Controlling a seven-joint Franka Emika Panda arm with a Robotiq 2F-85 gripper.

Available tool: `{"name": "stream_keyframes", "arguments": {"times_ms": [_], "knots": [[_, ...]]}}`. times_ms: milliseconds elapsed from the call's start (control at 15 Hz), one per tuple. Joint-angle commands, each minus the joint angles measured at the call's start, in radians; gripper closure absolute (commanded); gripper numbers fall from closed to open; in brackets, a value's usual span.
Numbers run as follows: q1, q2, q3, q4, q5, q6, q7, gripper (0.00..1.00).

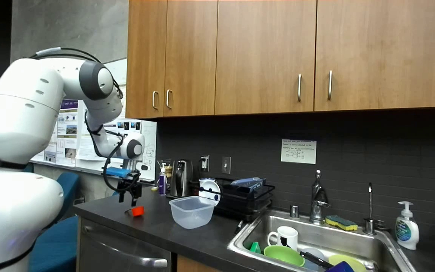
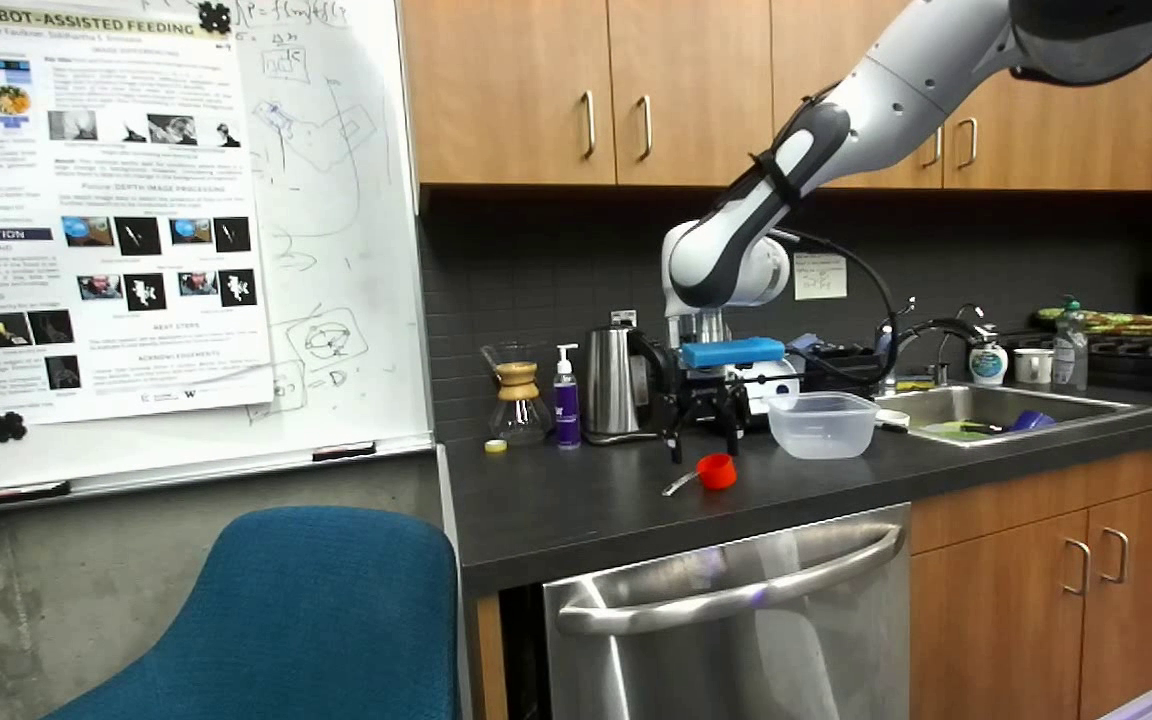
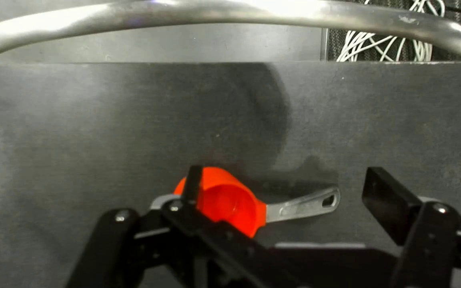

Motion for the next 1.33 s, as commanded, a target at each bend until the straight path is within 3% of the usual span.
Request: {"name": "stream_keyframes", "arguments": {"times_ms": [0, 467, 1267], "knots": [[-0.005, -0.078, 0.007, -0.088, 0.008, 0.034, 0.010, 0.00], [-0.040, -0.107, -0.002, -0.111, 0.010, 0.027, -0.006, 0.00], [-0.051, -0.071, -0.008, -0.056, -0.073, -0.011, -0.014, 0.00]]}}
